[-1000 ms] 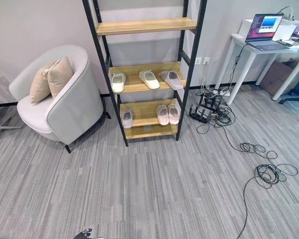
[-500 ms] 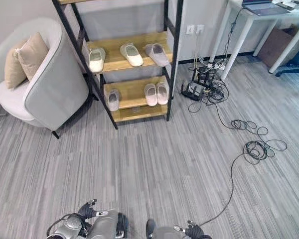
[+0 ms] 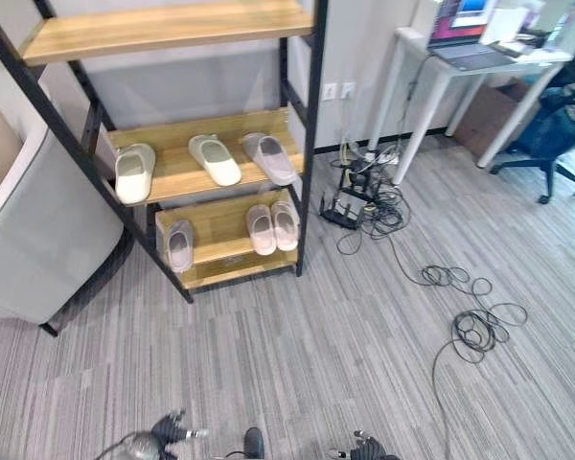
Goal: Arrange the slippers neatly on the shoe rack.
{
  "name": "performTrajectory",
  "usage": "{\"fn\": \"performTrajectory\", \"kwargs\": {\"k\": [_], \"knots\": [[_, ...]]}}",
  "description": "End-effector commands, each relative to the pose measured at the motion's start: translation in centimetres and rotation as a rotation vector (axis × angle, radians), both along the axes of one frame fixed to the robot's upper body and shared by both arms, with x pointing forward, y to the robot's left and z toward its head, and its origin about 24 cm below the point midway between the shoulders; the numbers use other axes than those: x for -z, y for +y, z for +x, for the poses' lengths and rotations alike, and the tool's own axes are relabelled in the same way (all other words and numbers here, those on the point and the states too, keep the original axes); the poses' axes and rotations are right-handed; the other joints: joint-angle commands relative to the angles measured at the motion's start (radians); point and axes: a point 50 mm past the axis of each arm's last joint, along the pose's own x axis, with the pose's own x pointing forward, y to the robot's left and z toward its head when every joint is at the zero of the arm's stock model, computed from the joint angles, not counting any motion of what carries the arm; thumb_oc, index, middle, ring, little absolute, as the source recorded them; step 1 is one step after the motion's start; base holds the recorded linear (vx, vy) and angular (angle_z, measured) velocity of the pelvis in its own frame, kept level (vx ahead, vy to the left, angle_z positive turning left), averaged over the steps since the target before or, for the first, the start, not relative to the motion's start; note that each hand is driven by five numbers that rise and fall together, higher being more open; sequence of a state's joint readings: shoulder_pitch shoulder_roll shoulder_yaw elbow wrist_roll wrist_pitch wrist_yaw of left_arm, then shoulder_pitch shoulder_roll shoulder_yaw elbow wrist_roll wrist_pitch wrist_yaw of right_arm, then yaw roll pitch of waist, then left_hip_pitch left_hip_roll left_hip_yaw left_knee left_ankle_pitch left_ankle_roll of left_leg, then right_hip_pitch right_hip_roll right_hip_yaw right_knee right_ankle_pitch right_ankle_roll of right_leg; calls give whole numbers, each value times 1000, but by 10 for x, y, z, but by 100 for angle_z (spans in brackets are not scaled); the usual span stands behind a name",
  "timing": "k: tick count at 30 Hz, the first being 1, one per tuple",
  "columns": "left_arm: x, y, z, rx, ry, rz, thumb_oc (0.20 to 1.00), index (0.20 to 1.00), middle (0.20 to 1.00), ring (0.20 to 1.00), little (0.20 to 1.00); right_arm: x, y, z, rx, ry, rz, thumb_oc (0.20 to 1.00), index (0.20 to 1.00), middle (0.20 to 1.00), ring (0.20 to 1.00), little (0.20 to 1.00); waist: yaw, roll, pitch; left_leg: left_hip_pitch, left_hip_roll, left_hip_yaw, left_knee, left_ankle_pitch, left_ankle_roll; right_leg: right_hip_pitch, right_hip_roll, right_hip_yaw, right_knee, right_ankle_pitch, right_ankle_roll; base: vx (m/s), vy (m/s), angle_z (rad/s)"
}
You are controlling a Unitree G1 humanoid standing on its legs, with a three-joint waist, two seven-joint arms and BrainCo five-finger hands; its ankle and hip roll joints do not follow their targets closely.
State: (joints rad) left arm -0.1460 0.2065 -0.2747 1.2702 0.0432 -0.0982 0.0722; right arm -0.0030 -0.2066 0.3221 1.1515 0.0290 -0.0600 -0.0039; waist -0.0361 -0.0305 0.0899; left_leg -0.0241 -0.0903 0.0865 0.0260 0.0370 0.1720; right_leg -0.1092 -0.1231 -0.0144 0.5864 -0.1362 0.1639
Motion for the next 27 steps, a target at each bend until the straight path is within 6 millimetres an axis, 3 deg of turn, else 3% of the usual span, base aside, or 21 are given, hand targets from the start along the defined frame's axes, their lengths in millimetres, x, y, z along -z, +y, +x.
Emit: {"fn": "performTrajectory", "kwargs": {"k": [1, 3, 4, 5, 7, 8, 9, 11, 16, 17, 20, 22, 24, 25, 26, 27], "knots": [[10, -1, -30, -55, 85, -14, 1000, 1000, 1000, 1000, 1000, 0, 32, 0, -87, -32, 67, 1000, 1000, 1000, 1000, 1000, -9, 42, 16, 19, 45, -18, -31, -66, -87, 15, -31, 5, -24, 227, -22, 287, 243, 48], [15, 0, -44, -77, 142, -14, 1000, 1000, 1000, 1000, 1000, 1, 36, -6, -131, -17, 65, 1000, 1000, 1000, 1000, 1000, -27, 52, 33, 62, 44, -50, -34, -91, -89, -41, -15, 3, -131, 149, -54, 287, 86, 15], [16, 0, -46, -83, 153, -18, 1000, 1000, 1000, 1000, 1000, 2, 37, -8, -139, -7, 64, 1000, 1000, 1000, 1000, 1000, -34, 51, 38, 74, 43, -61, -37, -97, -93, -40, -5, 8, -175, 138, -54, 283, -54, -14], [17, 0, -50, -90, 167, -20, 1000, 1000, 1000, 1000, 1000, 4, 38, -12, -139, 11, 71, 1000, 1000, 1000, 1000, 1000, -39, 44, 36, 91, 39, -81, -44, -108, -100, -58, 19, 31, -301, 133, -50, 228, -83, 12], [17, -2, -50, -87, 170, -26, 1000, 1000, 1000, 1000, 1000, 4, 39, -13, -144, 21, 70, 1000, 1000, 1000, 1000, 1000, -43, 38, 36, 115, 37, -99, -53, -117, -104, -70, 43, 40, -379, 146, -41, 198, -127, 97], [16, -3, -47, -57, 162, -31, 1000, 1000, 1000, 1000, 1000, 4, 13, -11, -124, 36, -1, 1000, 1000, 1000, 1000, 1000, -37, 32, 34, 126, 37, -121, -46, -126, -112, -79, 55, 27, -433, 164, -33, 199, -209, 139], [16, -3, -46, -38, 160, -18, 1000, 1000, 1000, 1000, 1000, 5, 6, -17, -79, 59, -7, 1000, 1000, 1000, 1000, 1000, -39, 28, 29, 131, 36, -144, -42, -134, -116, -70, 57, 17, -457, 165, -31, 271, -280, 114], [18, -8, -50, -42, 176, -35, 1000, 1000, 1000, 1000, 1000, 7, 11, -18, -101, 75, 1, 1000, 1000, 1000, 1000, 1000, -36, 26, 4, 138, 38, -165, -30, -149, -122, -35, 72, 52, -471, 150, -47, 236, -247, 96], [19, -14, -51, -40, 170, -64, 1000, 1000, 1000, 1000, 1000, 5, 2, -16, -111, 75, -8, 1000, 1000, 1000, 1000, 1000, -6, 30, -31, 137, 70, -208, -9, -145, -153, 28, 89, 10, -501, 110, -82, 119, -200, 8], [19, -16, -49, -36, 167, -69, 1000, 1000, 1000, 1000, 1000, 3, -3, -10, -106, 51, -20, 1000, 1000, 1000, 1000, 1000, 1, 25, -28, 110, 76, -218, 39, -136, -173, 45, 92, -8, -512, 92, -95, 27, -188, 19], [15, -19, -37, 0, 133, -66, 1000, 1000, 1000, 1000, 1000, -2, -10, 3, -116, 10, -44, 1000, 1000, 1000, 1000, 1000, 16, 4, 0, 20, 81, -171, 206, -109, -209, 91, 80, -60, -540, 79, -118, -16, -135, 48], [15, -20, -35, 20, 129, -62, 1000, 1000, 1000, 1000, 1000, -4, -7, 10, -156, -7, -46, 1000, 1000, 1000, 1000, 1000, 23, -1, 10, -5, 103, -134, 230, -102, -212, 115, 78, -74, -553, 70, -124, 42, -6, 60], [16, -18, -38, 20, 146, -50, 1000, 1000, 1000, 1000, 1000, -6, -3, 19, -203, -34, -54, 1000, 1000, 1000, 1000, 1000, 37, -20, 7, -17, 151, -124, 149, -114, -213, 131, 61, -79, -564, 62, -115, 95, 106, 12], [15, -13, -36, 17, 141, -34, 1000, 1000, 1000, 1000, 1000, -9, -3, 25, -201, -64, -49, 1000, 1000, 1000, 1000, 1000, 48, -30, 12, -56, 193, -149, 94, -60, -220, 137, 56, -84, -560, 55, -108, 103, 139, -4], [15, -10, -38, 4, 150, -25, 1000, 1000, 1000, 1000, 1000, -10, -2, 28, -201, -75, -46, 1000, 1000, 1000, 1000, 1000, 52, -30, 12, -66, 204, -161, 61, -36, -224, 142, 57, -83, -559, 47, -106, 236, 310, -23], [17, 0, -50, -30, 187, -15, 1000, 1000, 1000, 1000, 1000, -23, -19, 32, -302, -136, -11, 1000, 1000, 1000, 1000, 1000, 53, -25, -8, -17, 219, -174, -30, -13, -238, 155, 53, -77, -549, 36, -95, 343, 428, -32]]}}
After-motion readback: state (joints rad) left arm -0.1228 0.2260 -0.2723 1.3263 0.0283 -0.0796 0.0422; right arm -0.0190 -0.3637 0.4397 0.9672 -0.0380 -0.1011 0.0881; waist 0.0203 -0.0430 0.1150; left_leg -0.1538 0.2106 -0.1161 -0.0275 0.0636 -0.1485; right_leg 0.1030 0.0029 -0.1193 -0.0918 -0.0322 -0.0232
